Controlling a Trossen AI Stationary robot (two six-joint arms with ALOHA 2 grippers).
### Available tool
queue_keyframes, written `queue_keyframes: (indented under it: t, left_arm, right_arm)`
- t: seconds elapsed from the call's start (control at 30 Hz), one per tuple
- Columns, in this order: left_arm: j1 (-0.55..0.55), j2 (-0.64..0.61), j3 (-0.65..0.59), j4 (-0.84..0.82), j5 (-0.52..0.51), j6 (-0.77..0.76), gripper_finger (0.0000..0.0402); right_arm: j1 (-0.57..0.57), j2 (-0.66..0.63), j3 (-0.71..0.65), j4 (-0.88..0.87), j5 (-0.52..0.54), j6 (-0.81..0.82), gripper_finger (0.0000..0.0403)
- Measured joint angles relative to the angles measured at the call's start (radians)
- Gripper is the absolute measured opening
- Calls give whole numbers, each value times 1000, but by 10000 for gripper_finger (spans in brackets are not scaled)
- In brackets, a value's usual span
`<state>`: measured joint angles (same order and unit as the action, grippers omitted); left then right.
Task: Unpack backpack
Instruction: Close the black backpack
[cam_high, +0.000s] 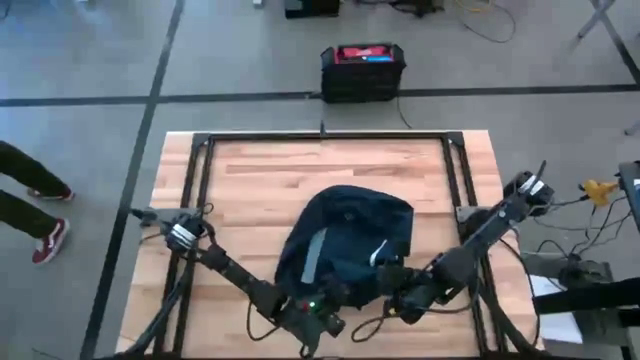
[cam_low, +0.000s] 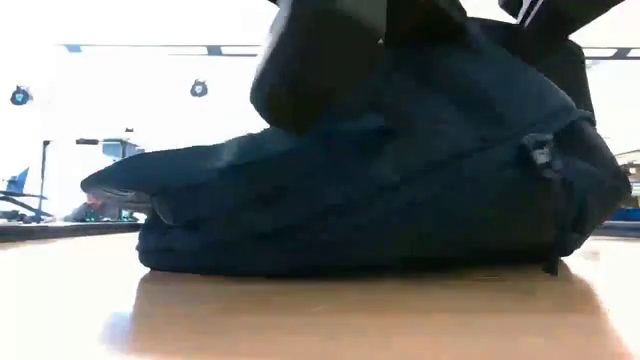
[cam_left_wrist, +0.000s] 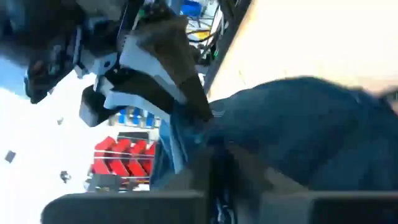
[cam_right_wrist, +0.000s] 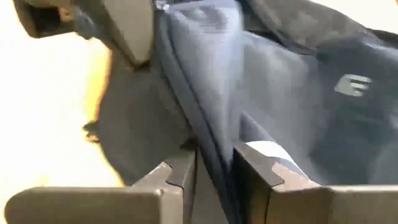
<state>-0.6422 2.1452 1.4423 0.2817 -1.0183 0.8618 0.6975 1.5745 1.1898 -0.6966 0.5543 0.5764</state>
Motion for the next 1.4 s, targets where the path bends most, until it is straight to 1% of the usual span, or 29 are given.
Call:
queue_keyframes:
  t: [0.17, 0.27, 0.33, 0.43, 0.57, 0.67, 0.73, 0.8, 0.9, 0.93, 0.97, 1.13, 1.2, 1.3, 1.4]
  left_arm:
    - [-35, -7, 18, 3, -16, -76, 0]
    - [-48, -21, 18, 0, -13, -139, 0]
    - [-53, -31, 18, 4, -12, -177, 0]
    - [-59, -35, 18, 10, -13, -206, 0]
    - [-68, -38, 18, 9, -29, -233, 0]
    - [-78, -45, 17, 8, -70, -246, 0]
    - [-85, -51, 17, 7, -88, -250, 0]
    - [-90, -57, 17, 6, -92, -266, 0]
    - [-96, -73, 16, -44, -97, -338, 0]
    - [-98, -80, 15, -70, -102, -368, 0]
    - [-101, -87, 15, -103, -113, -402, 0]
    - [-129, -123, 14, -331, -224, -587, 0]
    - [-137, -140, 13, -443, -252, -693, 0]
    - [-147, -177, 3, -642, -257, -923, 0]
    - [-150, -189, 2, -840, -268, -1147, 0]
  right_arm:
    - [0, 0, 82, -29, -9, -153, 139]
    - [-15, 2, 108, 44, -20, -221, 168]
    - [-34, 13, 112, 106, -78, -273, 182]
    - [-57, 53, 112, 161, -138, -336, 194]
    - [-64, 116, 111, 178, -139, -398, 194]
    - [-63, 151, 115, 187, -139, -404, 177]
    - [-63, 164, 121, 183, -135, -379, 152]
    - [-63, 163, 122, 182, -135, -358, 116]
    - [-63, 158, 123, 173, -136, -347, 37]
    - [-59, 155, 123, 170, -136, -348, 19]
    - [-55, 151, 123, 167, -135, -348, 12]
    - [-23, 146, 125, 118, -123, -289, 2]
    - [-2, 143, 125, 104, -116, -263, 2]
    - [42, 128, 125, 92, -113, -225, 1]
    - [88, 105, 125, 47, -61, -161, 1]
